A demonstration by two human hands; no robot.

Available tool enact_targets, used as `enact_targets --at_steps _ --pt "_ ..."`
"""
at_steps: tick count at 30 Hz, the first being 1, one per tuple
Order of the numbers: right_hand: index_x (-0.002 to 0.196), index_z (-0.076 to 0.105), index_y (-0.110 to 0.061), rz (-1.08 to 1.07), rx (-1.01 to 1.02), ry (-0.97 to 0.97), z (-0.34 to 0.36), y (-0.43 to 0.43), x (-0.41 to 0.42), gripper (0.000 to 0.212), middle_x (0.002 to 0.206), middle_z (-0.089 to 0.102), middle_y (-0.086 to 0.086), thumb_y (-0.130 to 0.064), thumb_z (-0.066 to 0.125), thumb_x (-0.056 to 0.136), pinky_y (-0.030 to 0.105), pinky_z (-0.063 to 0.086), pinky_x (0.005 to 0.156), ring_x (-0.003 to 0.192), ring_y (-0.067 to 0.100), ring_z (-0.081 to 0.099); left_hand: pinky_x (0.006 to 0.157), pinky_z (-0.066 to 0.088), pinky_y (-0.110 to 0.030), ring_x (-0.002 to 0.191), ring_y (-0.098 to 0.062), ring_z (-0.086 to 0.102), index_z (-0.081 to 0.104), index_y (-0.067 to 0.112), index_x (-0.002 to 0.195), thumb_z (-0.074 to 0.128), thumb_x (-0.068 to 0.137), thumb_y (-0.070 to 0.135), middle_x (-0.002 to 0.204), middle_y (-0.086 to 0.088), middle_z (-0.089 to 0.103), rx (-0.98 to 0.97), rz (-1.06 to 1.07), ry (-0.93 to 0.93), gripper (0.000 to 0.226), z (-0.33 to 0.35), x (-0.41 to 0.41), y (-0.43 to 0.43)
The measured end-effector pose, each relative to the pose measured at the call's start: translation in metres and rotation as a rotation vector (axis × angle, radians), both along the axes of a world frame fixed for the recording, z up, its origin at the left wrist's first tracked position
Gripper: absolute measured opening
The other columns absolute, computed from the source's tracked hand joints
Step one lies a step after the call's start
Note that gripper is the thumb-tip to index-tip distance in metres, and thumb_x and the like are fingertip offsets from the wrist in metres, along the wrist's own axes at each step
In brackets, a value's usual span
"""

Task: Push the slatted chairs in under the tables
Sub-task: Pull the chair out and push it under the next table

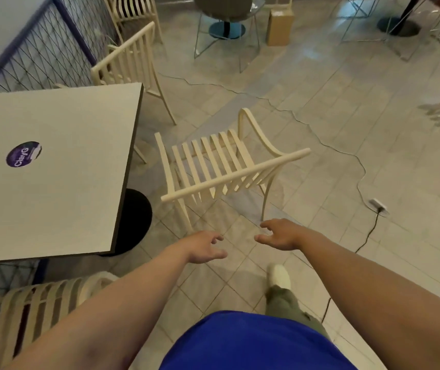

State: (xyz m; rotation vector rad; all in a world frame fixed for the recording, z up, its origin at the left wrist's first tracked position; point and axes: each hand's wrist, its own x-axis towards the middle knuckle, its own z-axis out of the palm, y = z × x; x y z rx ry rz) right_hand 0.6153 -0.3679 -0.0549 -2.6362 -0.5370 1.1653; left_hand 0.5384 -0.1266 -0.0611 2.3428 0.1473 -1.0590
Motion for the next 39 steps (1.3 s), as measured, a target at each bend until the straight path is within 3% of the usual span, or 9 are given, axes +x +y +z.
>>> enact_targets --at_steps 11,19,28,33,39 --pt "0.153 0.033 -0.017 0.304 0.1 -0.063 0.034 0.001 0.145 0.073 0.158 0.034 0.006 -0.057 0.05 0.095 0.039 0.028 0.116 0.144 0.025 0.033 0.112 0.037 -0.035 0.138 -0.024 0.044 0.043 0.024 0.149 0.065 0.089 0.054 0.153 -0.005 0.046 0.092 0.272 -0.167 0.071 0.023 0.086 -0.039" --pt "0.15 0.037 -0.014 0.443 0.143 -0.126 0.04 0.016 0.192 0.068 0.15 0.045 0.007 -0.053 0.052 0.096 0.04 0.037 0.109 0.133 0.026 0.045 0.111 0.039 -0.041 0.136 -0.021 0.045 0.039 0.026 0.151 0.066 0.088 0.054 0.153 0.002 0.044 0.179 0.352 -0.268 0.074 0.034 0.122 -0.029" --pt "0.147 0.04 -0.017 0.439 -0.028 -0.075 0.015 0.04 0.224 0.063 0.143 0.052 0.006 -0.048 0.056 0.095 0.037 0.042 0.103 0.123 0.024 0.053 0.109 0.039 -0.045 0.132 -0.025 0.048 0.037 0.028 0.151 0.061 0.092 0.045 0.15 0.0 0.046 0.228 0.183 -0.142 0.066 0.012 0.161 0.007" --pt "0.146 0.041 -0.021 0.393 -0.144 -0.076 -0.003 0.044 0.234 0.058 0.136 0.056 0.004 -0.038 0.06 0.094 0.037 0.046 0.1 0.116 0.023 0.057 0.088 0.041 -0.035 0.124 -0.022 0.053 0.035 0.035 0.151 0.06 0.092 0.039 0.142 0.002 0.052 0.215 0.063 -0.045 0.065 -0.014 0.176 0.026" --pt "0.142 0.044 -0.027 0.417 -0.214 -0.12 -0.017 0.043 0.237 0.05 0.131 0.057 0.002 -0.032 0.059 0.094 0.037 0.046 0.098 0.115 0.023 0.057 0.094 0.047 -0.038 0.113 -0.022 0.055 0.04 0.039 0.148 0.063 0.089 0.032 0.132 -0.001 0.055 0.147 0.043 0.018 0.063 -0.028 0.185 0.037"
